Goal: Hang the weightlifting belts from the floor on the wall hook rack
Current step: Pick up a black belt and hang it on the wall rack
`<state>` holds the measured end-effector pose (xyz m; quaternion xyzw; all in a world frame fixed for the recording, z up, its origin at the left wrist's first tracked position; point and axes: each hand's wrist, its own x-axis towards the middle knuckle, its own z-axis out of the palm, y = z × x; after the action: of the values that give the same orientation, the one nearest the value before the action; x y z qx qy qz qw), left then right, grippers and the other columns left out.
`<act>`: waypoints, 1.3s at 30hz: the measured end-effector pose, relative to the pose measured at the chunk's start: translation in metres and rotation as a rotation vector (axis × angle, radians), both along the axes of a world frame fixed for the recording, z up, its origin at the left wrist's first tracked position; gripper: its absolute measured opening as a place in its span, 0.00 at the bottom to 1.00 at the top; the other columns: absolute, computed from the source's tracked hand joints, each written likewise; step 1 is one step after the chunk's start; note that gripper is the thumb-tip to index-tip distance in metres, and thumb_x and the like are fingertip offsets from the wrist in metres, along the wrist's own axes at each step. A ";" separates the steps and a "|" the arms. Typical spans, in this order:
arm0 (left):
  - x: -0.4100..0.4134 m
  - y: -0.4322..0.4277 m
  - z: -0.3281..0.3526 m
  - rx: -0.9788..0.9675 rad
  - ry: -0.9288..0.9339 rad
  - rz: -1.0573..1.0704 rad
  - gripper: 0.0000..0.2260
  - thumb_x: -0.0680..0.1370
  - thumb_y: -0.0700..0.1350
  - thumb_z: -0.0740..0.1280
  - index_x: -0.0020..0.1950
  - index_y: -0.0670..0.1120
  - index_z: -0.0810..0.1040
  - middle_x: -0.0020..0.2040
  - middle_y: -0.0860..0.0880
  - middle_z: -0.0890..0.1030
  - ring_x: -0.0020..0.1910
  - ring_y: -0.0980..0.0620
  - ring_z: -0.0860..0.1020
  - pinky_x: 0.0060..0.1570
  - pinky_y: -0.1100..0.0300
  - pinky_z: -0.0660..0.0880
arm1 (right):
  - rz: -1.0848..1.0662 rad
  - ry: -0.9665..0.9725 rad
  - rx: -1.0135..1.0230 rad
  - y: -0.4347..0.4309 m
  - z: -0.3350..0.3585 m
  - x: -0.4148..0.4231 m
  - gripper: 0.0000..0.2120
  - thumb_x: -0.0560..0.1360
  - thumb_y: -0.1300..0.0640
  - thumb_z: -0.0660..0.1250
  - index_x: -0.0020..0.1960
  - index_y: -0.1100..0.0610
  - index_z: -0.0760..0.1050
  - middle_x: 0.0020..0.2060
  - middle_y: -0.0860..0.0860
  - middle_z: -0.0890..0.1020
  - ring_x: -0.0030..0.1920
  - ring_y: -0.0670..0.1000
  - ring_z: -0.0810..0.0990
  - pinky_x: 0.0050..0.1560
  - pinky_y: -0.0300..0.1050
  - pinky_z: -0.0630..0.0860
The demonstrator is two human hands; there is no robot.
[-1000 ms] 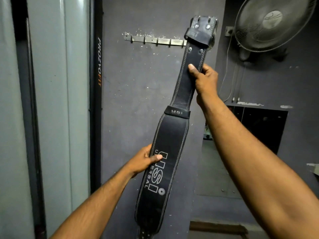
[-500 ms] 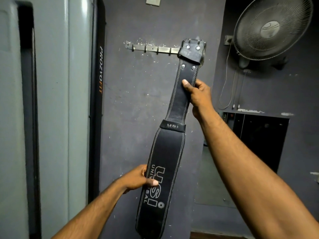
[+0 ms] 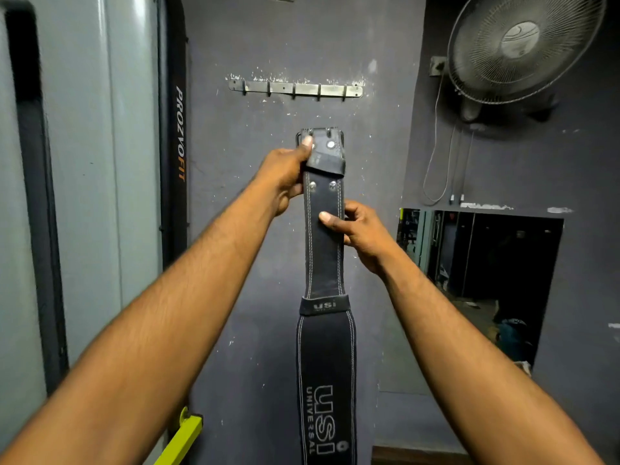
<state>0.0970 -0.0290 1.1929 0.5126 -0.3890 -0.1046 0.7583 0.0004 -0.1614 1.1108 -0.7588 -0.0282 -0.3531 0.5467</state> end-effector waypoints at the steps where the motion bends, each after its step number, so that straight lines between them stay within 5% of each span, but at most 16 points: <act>1: 0.004 -0.004 -0.001 0.007 0.011 -0.009 0.09 0.81 0.47 0.66 0.50 0.42 0.78 0.42 0.46 0.84 0.38 0.51 0.83 0.42 0.55 0.83 | 0.015 0.030 -0.026 -0.004 -0.005 -0.002 0.09 0.77 0.60 0.72 0.57 0.54 0.81 0.51 0.50 0.86 0.50 0.47 0.84 0.49 0.45 0.83; 4: 0.006 -0.019 -0.014 -0.014 0.004 0.095 0.07 0.80 0.41 0.68 0.56 0.42 0.76 0.44 0.46 0.83 0.37 0.53 0.81 0.34 0.59 0.79 | 0.006 0.106 -0.100 -0.012 -0.002 -0.012 0.08 0.77 0.57 0.72 0.56 0.56 0.80 0.53 0.53 0.85 0.52 0.49 0.84 0.50 0.49 0.83; 6: 0.001 -0.029 -0.024 -0.058 -0.012 0.162 0.08 0.79 0.39 0.68 0.58 0.43 0.75 0.48 0.44 0.82 0.39 0.52 0.81 0.33 0.60 0.78 | -0.067 -0.021 0.021 -0.017 0.009 -0.019 0.07 0.78 0.53 0.71 0.50 0.56 0.76 0.48 0.53 0.82 0.48 0.48 0.82 0.46 0.48 0.82; 9: -0.011 -0.045 -0.041 -0.067 -0.024 0.166 0.14 0.78 0.37 0.69 0.61 0.45 0.73 0.52 0.41 0.82 0.46 0.47 0.82 0.46 0.53 0.81 | -0.244 -0.235 0.140 -0.034 0.021 -0.019 0.11 0.79 0.46 0.68 0.48 0.53 0.76 0.48 0.49 0.81 0.52 0.48 0.81 0.53 0.51 0.82; 12: -0.014 -0.063 -0.060 -0.050 -0.066 0.169 0.11 0.77 0.36 0.69 0.59 0.44 0.78 0.49 0.42 0.84 0.46 0.47 0.83 0.53 0.49 0.81 | -0.211 -0.182 0.058 -0.039 0.015 -0.012 0.18 0.81 0.43 0.64 0.57 0.57 0.80 0.54 0.54 0.86 0.58 0.55 0.83 0.60 0.53 0.79; 16: -0.011 -0.084 -0.077 -0.044 -0.100 0.222 0.16 0.76 0.37 0.70 0.64 0.46 0.80 0.51 0.47 0.85 0.50 0.51 0.84 0.57 0.51 0.81 | -0.230 -0.227 0.044 -0.059 0.006 -0.001 0.12 0.83 0.53 0.63 0.62 0.56 0.79 0.57 0.54 0.84 0.57 0.50 0.83 0.57 0.45 0.81; 19: -0.003 -0.093 -0.088 -0.016 -0.128 0.313 0.20 0.75 0.39 0.72 0.67 0.48 0.78 0.62 0.49 0.81 0.59 0.52 0.80 0.63 0.51 0.77 | -0.459 -0.191 0.037 -0.072 -0.002 0.019 0.12 0.79 0.48 0.67 0.60 0.49 0.80 0.58 0.54 0.81 0.58 0.51 0.81 0.61 0.51 0.80; 21: 0.006 -0.101 -0.094 -0.010 -0.141 0.362 0.21 0.74 0.42 0.73 0.67 0.49 0.78 0.63 0.49 0.80 0.61 0.50 0.79 0.64 0.48 0.77 | -0.607 -0.127 0.102 -0.075 -0.010 0.032 0.15 0.77 0.42 0.68 0.59 0.50 0.79 0.55 0.53 0.81 0.55 0.51 0.81 0.54 0.50 0.80; 25: 0.027 -0.116 -0.099 -0.002 -0.151 0.367 0.21 0.75 0.39 0.72 0.68 0.47 0.77 0.64 0.49 0.80 0.62 0.49 0.80 0.64 0.48 0.77 | -0.546 -0.097 0.149 -0.086 -0.018 0.051 0.15 0.80 0.44 0.65 0.54 0.56 0.80 0.48 0.51 0.84 0.48 0.49 0.82 0.41 0.41 0.74; 31: 0.074 -0.139 -0.096 0.022 -0.168 0.327 0.20 0.76 0.40 0.71 0.68 0.50 0.77 0.65 0.50 0.78 0.62 0.49 0.79 0.60 0.48 0.80 | -0.515 -0.171 0.054 -0.106 -0.022 0.089 0.12 0.81 0.46 0.65 0.57 0.51 0.82 0.49 0.47 0.86 0.52 0.48 0.84 0.56 0.51 0.82; 35: 0.114 -0.160 -0.083 -0.034 -0.231 0.342 0.21 0.76 0.40 0.71 0.69 0.50 0.76 0.66 0.50 0.77 0.62 0.49 0.79 0.61 0.49 0.79 | -0.579 -0.227 -0.061 -0.121 -0.013 0.131 0.18 0.81 0.43 0.62 0.64 0.52 0.79 0.55 0.49 0.81 0.54 0.44 0.80 0.61 0.48 0.79; 39: 0.153 -0.181 -0.060 -0.089 -0.289 0.299 0.21 0.76 0.40 0.70 0.68 0.49 0.77 0.65 0.51 0.79 0.63 0.50 0.78 0.64 0.48 0.77 | -0.633 -0.285 -0.166 -0.136 0.008 0.163 0.18 0.83 0.49 0.60 0.70 0.55 0.75 0.61 0.52 0.74 0.55 0.42 0.75 0.60 0.33 0.72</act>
<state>0.2501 -0.2104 1.1332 0.5401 -0.4176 0.1008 0.7237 0.1635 -0.2971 1.1190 -0.7148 0.1038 -0.6037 0.3373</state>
